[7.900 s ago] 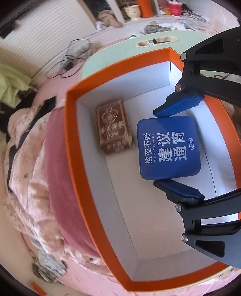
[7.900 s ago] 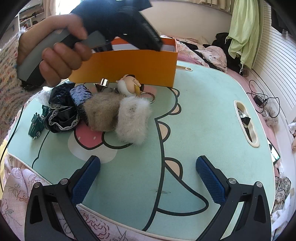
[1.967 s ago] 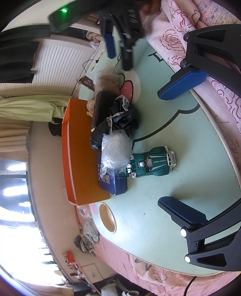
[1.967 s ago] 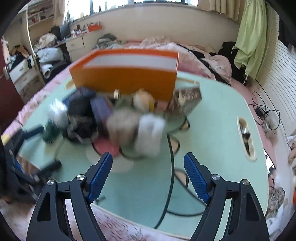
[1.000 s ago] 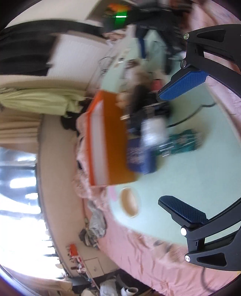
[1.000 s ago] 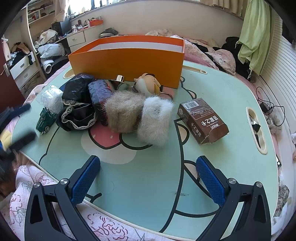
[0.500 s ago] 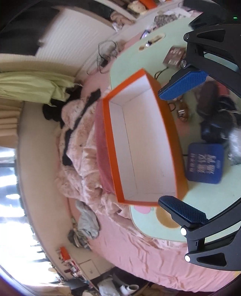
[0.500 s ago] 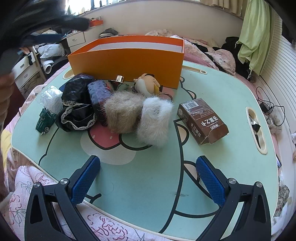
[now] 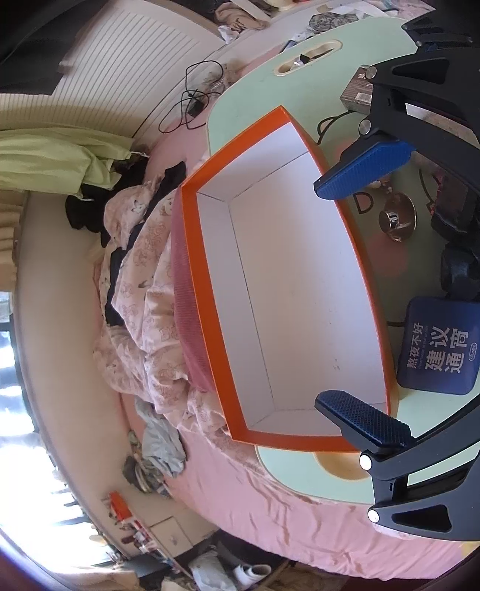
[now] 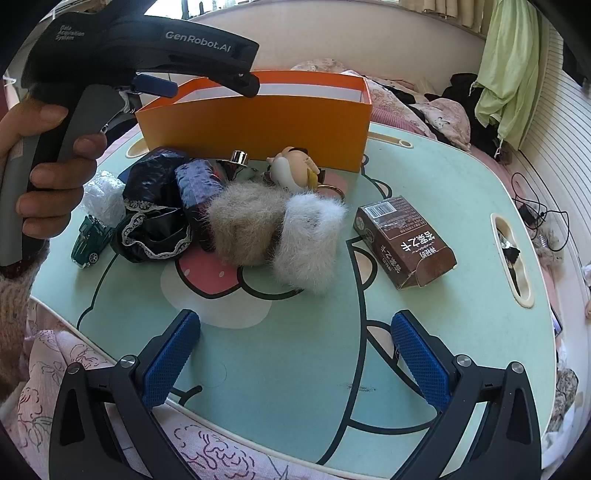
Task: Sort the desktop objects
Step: 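Move the left gripper over the now empty orange box, then grasp the green toy car with the left gripper while the right grasps the white fur, then carry the car into the orange box and release while the right drops the white fur in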
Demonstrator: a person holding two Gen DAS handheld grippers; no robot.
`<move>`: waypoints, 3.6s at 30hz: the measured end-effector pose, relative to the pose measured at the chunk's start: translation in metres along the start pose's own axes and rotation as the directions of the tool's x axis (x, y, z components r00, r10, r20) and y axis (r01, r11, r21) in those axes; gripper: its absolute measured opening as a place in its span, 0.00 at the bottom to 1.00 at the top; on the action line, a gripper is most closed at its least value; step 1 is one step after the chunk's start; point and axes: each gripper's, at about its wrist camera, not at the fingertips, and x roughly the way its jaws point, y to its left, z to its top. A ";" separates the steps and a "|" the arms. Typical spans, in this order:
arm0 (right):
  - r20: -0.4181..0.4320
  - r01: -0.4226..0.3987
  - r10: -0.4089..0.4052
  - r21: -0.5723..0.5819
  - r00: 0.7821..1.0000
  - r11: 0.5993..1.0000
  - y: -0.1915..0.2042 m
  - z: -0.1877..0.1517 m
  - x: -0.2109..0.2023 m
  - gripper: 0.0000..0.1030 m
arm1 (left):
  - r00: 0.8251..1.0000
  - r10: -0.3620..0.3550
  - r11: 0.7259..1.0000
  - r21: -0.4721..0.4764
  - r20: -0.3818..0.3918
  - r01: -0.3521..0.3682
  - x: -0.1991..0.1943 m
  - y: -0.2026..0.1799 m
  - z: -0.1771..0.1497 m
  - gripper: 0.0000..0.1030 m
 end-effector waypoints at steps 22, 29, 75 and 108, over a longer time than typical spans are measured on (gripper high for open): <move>0.003 0.003 -0.003 0.005 1.000 1.000 0.000 0.003 0.001 1.00 | 0.993 -0.080 0.996 0.031 0.081 0.078 -0.072 0.055 -0.156 0.95; 0.003 0.003 -0.003 0.004 1.000 1.000 0.000 0.001 0.001 1.00 | 0.997 -0.049 0.998 0.048 0.062 0.046 -0.045 0.041 -0.156 0.50; 0.154 -0.006 -0.018 0.155 0.988 0.988 -0.025 0.028 -0.004 0.57 | 0.973 0.005 1.000 -0.016 0.232 -0.001 -0.067 0.049 -0.197 0.26; 0.356 -0.155 0.103 0.121 0.929 0.980 -0.017 0.051 -0.051 0.23 | 0.948 -0.114 0.991 -0.034 0.296 0.129 -0.112 0.090 -0.145 0.52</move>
